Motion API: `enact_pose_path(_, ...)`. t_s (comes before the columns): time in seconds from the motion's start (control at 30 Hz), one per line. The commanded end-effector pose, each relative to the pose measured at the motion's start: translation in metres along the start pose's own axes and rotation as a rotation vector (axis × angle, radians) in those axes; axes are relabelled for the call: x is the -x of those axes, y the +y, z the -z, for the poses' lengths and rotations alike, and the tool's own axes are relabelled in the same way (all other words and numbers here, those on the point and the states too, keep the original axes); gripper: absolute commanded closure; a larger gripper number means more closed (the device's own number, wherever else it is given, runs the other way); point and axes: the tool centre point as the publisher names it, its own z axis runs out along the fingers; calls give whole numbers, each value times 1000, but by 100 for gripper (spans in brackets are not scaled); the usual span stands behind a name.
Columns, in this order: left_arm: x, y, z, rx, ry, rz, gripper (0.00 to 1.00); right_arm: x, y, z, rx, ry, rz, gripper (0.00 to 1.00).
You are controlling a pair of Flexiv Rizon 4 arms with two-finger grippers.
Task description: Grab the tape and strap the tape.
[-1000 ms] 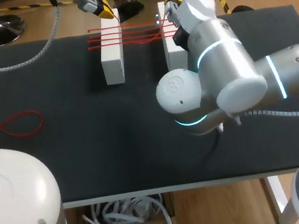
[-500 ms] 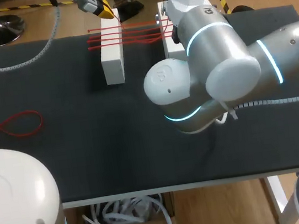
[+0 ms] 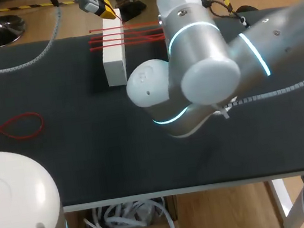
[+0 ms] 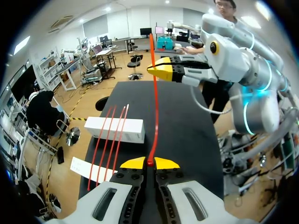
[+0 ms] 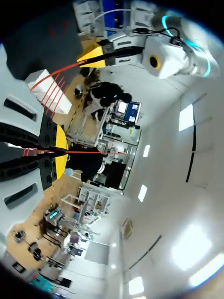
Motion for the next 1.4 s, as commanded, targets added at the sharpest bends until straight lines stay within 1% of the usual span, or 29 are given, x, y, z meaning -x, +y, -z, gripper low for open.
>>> enact_pose_path(0.03, 0, -1, 0, 5, 2, 0, 100, -5, 15, -2, -22, -30, 161, 100)
enact_pose_path(0.13, 0, -1, 0, 5, 2, 0, 100, -5, 19, -3, -19, -42, 231, 100)
enact_pose_path(0.27, 0, -1, 0, 5, 2, 0, 100, -7, 23, -6, -15, -49, 289, 100)
enact_pose_path(0.37, 0, -1, 0, 5, 2, 0, 100, -11, 25, -7, -22, -51, 352, 100)
enact_pose_path(0.4, 0, -1, 0, 5, 2, 0, 100, -12, 26, -7, -41, -47, 386, 100)
enact_pose_path(0.43, 0, -1, 0, 5, 2, 0, 100, -13, 26, -7, -34, -53, 397, 100)
enact_pose_path(0.5, 0, -1, 0, 5, 2, 0, 100, -13, 28, -7, -44, -54, 446, 100)
enact_pose_path(0.57, 0, -1, 0, 5, 2, 0, 100, -14, 29, -7, -49, -47, 471, 100)
enact_pose_path(0.6, 0, -1, 0, 5, 2, 0, 100, -15, 30, -7, -39, -40, 497, 100)
enact_pose_path(0.67, 0, -1, 0, 5, 2, 0, 100, -15, 32, -6, -71, -41, 547, 100)
enact_pose_path(0.7, 0, -1, 0, 5, 2, 0, 100, -15, 32, -6, -52, -44, 562, 100)
enact_pose_path(0.73, 0, -1, 0, 5, 2, 0, 100, -14, 34, -6, -54, -52, 606, 100)
enact_pose_path(0.8, 0, -1, 0, 5, 2, 0, 100, -14, 36, -5, -49, -58, 644, 100)
enact_pose_path(0.83, 0, -1, 0, 5, 2, 0, 100, -13, 37, -5, -46, -63, 696, 100)
enact_pose_path(0.9, 0, -1, 0, 5, 2, 0, 100, -13, 38, -5, -54, -70, 736, 100)
enact_pose_path(0.93, 0, -1, 0, 5, 2, 0, 100, -13, 38, -4, -52, -74, 787, 100)
enact_pose_path(1.0, 0, -1, 0, 5, 2, 0, 100, -14, 38, -4, -59, -74, 803, 100)
enact_pose_path(1.03, 0, -1, 0, 5, 2, 0, 100, -14, 38, -3, -52, -78, 850, 100)
enact_pose_path(1.1, 0, -1, 0, 5, 2, 0, 100, -15, 37, -3, -58, -69, 866, 100)
enact_pose_path(1.13, 0, -1, 0, 5, 2, 0, 100, -15, 37, -3, -50, -72, 906, 100)
enact_pose_path(1.2, 0, -1, 0, 5, 2, 0, 100, -16, 37, -4, -58, -68, 912, 100)
enact_pose_path(1.23, 0, -1, 0, 5, 2, 0, 100, -16, 37, -4, -47, -76, 972, 100)
enact_pose_path(1.3, 0, -1, 0, 5, 2, 0, 100, -18, 37, -4, -51, -64, 947, 100)
enact_pose_path(1.37, 0, -1, 0, 5, 2, 0, 100, -19, 39, -4, -43, -63, 958, 100)
enact_pose_path(1.4, 0, -1, 0, 5, 2, 0, 100, -20, 40, -4, -40, -48, 940, 100)
